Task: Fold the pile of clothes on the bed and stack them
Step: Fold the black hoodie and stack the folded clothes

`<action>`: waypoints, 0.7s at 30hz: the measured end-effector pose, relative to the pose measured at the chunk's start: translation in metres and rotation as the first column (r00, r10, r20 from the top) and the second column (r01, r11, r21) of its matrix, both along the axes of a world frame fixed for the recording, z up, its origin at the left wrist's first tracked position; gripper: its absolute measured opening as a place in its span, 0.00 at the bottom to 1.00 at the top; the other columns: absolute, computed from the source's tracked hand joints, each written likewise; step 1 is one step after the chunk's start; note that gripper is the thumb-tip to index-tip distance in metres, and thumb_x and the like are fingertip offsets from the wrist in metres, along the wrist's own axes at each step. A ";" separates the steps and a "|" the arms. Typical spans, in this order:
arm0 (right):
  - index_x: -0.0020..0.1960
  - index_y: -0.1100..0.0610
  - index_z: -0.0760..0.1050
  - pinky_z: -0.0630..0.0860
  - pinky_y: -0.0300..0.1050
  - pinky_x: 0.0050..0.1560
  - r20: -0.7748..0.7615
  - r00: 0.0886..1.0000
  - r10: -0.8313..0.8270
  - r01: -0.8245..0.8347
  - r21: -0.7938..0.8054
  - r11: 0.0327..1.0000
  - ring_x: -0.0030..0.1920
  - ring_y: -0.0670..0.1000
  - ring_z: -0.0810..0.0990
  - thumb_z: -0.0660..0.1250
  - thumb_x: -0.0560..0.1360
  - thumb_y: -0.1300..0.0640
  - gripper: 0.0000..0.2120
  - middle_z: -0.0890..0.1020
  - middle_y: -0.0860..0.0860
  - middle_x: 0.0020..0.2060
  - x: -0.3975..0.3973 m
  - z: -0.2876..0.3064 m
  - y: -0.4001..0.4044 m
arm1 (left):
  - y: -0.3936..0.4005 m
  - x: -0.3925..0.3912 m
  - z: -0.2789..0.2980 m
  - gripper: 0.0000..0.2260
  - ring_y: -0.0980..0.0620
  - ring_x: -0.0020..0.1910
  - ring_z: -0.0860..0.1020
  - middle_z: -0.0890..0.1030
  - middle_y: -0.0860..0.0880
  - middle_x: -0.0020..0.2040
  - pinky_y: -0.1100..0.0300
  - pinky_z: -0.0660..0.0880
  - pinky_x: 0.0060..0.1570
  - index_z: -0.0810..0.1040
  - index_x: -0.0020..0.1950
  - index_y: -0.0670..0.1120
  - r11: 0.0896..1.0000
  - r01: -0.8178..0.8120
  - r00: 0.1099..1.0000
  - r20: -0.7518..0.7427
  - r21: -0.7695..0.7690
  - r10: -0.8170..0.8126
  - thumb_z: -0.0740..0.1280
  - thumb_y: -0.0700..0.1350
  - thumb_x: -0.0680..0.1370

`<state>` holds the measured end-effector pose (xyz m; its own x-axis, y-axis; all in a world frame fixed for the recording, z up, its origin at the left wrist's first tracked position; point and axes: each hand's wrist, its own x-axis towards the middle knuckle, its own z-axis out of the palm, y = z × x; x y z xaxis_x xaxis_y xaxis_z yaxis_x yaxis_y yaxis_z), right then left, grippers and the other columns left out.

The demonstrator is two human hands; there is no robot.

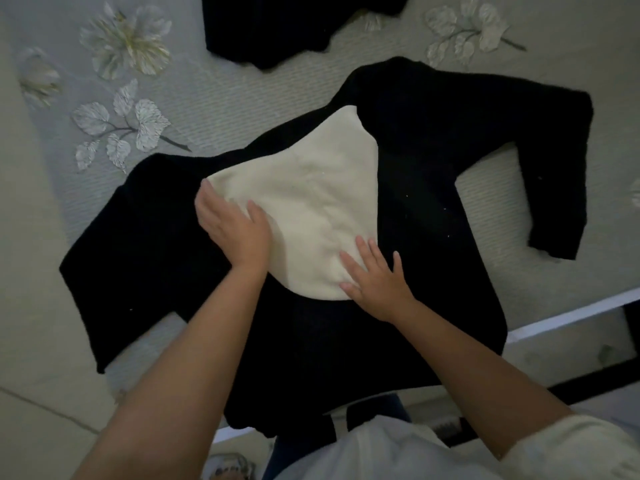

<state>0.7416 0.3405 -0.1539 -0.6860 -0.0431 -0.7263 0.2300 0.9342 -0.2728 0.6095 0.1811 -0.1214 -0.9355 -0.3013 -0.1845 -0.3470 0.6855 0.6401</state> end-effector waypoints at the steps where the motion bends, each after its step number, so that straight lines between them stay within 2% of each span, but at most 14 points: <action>1: 0.75 0.48 0.45 0.39 0.59 0.71 -0.040 0.999 -0.037 0.034 -0.052 0.998 0.75 0.50 0.38 0.50 0.79 0.43 0.28 0.40 0.50 0.75 -0.001 0.006 0.009 | 0.011 0.010 0.004 0.30 0.35 0.70 0.58 0.60 0.33 0.70 0.51 0.50 0.70 0.58 0.71 0.34 0.986 0.160 0.985 -0.049 -0.050 -0.163 0.66 0.40 0.73; 2: 0.76 0.50 0.48 0.42 0.57 0.72 -0.113 0.989 -0.092 0.082 -0.090 0.993 0.75 0.50 0.43 0.53 0.79 0.45 0.28 0.45 0.51 0.76 -0.002 0.012 0.021 | 0.024 0.021 0.005 0.30 0.33 0.70 0.58 0.61 0.31 0.69 0.47 0.49 0.70 0.60 0.70 0.33 0.934 0.341 0.934 -0.073 -0.106 -0.349 0.68 0.41 0.73; 3: 0.75 0.53 0.52 0.45 0.55 0.72 -0.201 0.966 -0.159 0.140 -0.106 0.984 0.75 0.51 0.47 0.56 0.79 0.48 0.28 0.50 0.52 0.76 -0.002 0.019 0.037 | 0.036 0.031 0.004 0.30 0.32 0.70 0.57 0.61 0.31 0.69 0.44 0.48 0.70 0.62 0.70 0.33 0.843 0.512 0.847 -0.070 -0.162 -0.528 0.69 0.43 0.73; 5: 0.72 0.61 0.60 0.53 0.54 0.72 -0.366 0.888 -0.280 0.274 -0.070 0.959 0.73 0.56 0.58 0.62 0.77 0.55 0.26 0.61 0.59 0.72 0.001 0.032 0.079 | 0.064 0.047 -0.004 0.31 0.34 0.73 0.53 0.58 0.34 0.72 0.42 0.43 0.69 0.61 0.72 0.38 0.607 0.758 0.634 0.049 -0.240 -0.772 0.66 0.51 0.75; 7: 0.68 0.68 0.65 0.61 0.57 0.69 -0.465 0.817 -0.342 0.404 0.037 0.914 0.69 0.62 0.65 0.65 0.75 0.58 0.25 0.68 0.65 0.67 0.007 0.038 0.125 | 0.085 0.059 -0.021 0.33 0.40 0.75 0.44 0.48 0.39 0.76 0.46 0.34 0.68 0.51 0.76 0.45 0.426 0.866 0.486 0.244 -0.261 -0.839 0.58 0.59 0.77; 8: 0.67 0.70 0.65 0.62 0.59 0.67 -0.496 0.793 -0.354 0.455 0.094 0.886 0.67 0.64 0.66 0.66 0.74 0.59 0.25 0.69 0.67 0.65 0.012 0.039 0.150 | 0.096 0.066 -0.032 0.34 0.42 0.75 0.41 0.44 0.40 0.76 0.47 0.32 0.68 0.46 0.76 0.47 0.398 0.880 0.468 0.335 -0.259 -0.818 0.55 0.62 0.77; 10: 0.70 0.69 0.60 0.59 0.59 0.68 -0.501 0.764 -0.407 0.558 0.197 0.806 0.69 0.65 0.62 0.66 0.74 0.57 0.30 0.64 0.68 0.68 0.015 0.039 0.192 | 0.104 0.074 -0.053 0.36 0.43 0.74 0.37 0.39 0.42 0.76 0.45 0.34 0.69 0.40 0.76 0.46 0.376 0.880 0.475 0.501 -0.291 -0.724 0.50 0.65 0.76; 12: 0.73 0.65 0.54 0.56 0.57 0.70 -0.441 0.745 -0.500 0.645 0.284 0.710 0.71 0.63 0.57 0.66 0.74 0.52 0.35 0.58 0.66 0.71 0.017 0.034 0.235 | 0.114 0.084 -0.067 0.38 0.42 0.74 0.36 0.36 0.42 0.75 0.44 0.35 0.70 0.36 0.74 0.44 0.347 0.874 0.486 0.587 -0.340 -0.648 0.46 0.66 0.76; 13: 0.73 0.64 0.54 0.58 0.57 0.68 -0.417 0.705 -0.574 0.698 0.269 0.663 0.70 0.62 0.59 0.66 0.74 0.52 0.35 0.60 0.66 0.70 0.017 0.031 0.253 | 0.117 0.087 -0.070 0.38 0.42 0.73 0.35 0.35 0.42 0.75 0.44 0.35 0.69 0.34 0.74 0.43 0.348 0.869 0.495 0.602 -0.352 -0.627 0.45 0.66 0.76; 14: 0.72 0.65 0.58 0.63 0.56 0.66 -0.394 0.638 -0.662 0.762 0.196 0.617 0.67 0.62 0.64 0.67 0.74 0.53 0.33 0.64 0.66 0.67 0.014 0.027 0.268 | 0.119 0.089 -0.072 0.38 0.42 0.73 0.35 0.35 0.42 0.75 0.44 0.35 0.69 0.34 0.74 0.43 0.352 0.862 0.507 0.605 -0.366 -0.613 0.45 0.66 0.76; 16: 0.64 0.67 0.68 0.70 0.51 0.57 -0.319 0.496 -0.808 0.858 0.035 0.513 0.60 0.63 0.73 0.64 0.76 0.58 0.20 0.74 0.65 0.59 0.008 0.025 0.285 | 0.123 0.088 -0.069 0.38 0.43 0.73 0.35 0.35 0.42 0.75 0.45 0.36 0.70 0.34 0.74 0.43 0.344 0.865 0.502 0.640 -0.365 -0.582 0.45 0.66 0.76; 18: 0.58 0.68 0.74 0.71 0.48 0.50 -0.300 0.388 -0.871 0.899 -0.083 0.429 0.55 0.62 0.76 0.60 0.78 0.61 0.13 0.78 0.65 0.54 0.003 0.025 0.294 | 0.128 0.081 -0.062 0.38 0.43 0.74 0.36 0.35 0.42 0.75 0.46 0.38 0.71 0.35 0.74 0.44 0.348 0.881 0.470 0.689 -0.321 -0.552 0.47 0.66 0.76; 20: 0.59 0.66 0.74 0.70 0.44 0.48 -0.282 0.233 -0.931 0.925 -0.232 0.302 0.53 0.58 0.76 0.58 0.79 0.61 0.13 0.78 0.62 0.52 -0.007 0.037 0.296 | 0.134 0.073 -0.046 0.36 0.45 0.75 0.39 0.38 0.44 0.76 0.49 0.41 0.72 0.39 0.75 0.44 0.434 0.873 0.453 0.696 -0.222 -0.557 0.51 0.63 0.78; 21: 0.60 0.64 0.74 0.69 0.42 0.48 -0.280 0.185 -0.942 0.918 -0.292 0.267 0.53 0.56 0.76 0.57 0.79 0.60 0.14 0.78 0.60 0.51 -0.014 0.046 0.296 | 0.134 0.069 -0.036 0.34 0.46 0.75 0.42 0.41 0.44 0.76 0.51 0.43 0.72 0.43 0.76 0.44 0.499 0.850 0.472 0.665 -0.170 -0.578 0.53 0.60 0.79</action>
